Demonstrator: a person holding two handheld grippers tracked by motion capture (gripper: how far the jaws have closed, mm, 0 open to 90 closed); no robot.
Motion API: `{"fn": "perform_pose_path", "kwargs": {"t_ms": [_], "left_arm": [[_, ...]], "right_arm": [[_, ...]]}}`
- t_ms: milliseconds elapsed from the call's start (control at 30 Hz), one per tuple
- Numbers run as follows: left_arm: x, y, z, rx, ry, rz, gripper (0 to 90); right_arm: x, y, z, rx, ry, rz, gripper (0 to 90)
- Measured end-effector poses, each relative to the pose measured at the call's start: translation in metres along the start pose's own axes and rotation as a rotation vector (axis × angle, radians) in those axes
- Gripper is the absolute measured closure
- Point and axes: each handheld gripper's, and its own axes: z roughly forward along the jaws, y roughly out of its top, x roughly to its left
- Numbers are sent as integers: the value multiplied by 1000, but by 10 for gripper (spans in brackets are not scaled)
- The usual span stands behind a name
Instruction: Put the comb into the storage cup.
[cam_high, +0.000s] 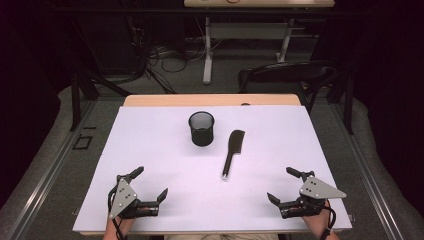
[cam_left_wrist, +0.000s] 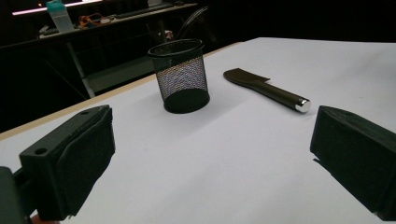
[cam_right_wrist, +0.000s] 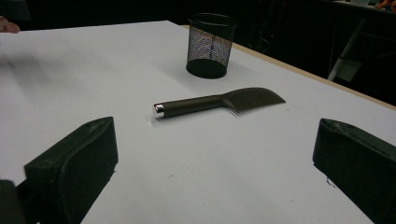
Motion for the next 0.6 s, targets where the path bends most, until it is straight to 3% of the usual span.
{"fn": "perform_pose_path", "kwargs": {"t_ms": [367, 600], "left_arm": [[1, 0, 2, 7, 10, -4, 0], [1, 0, 3, 8, 15, -1, 0]], "right_arm": [[-1, 2, 4, 17, -1, -4, 0], [-1, 7, 18, 45, 3, -12, 0]]}}
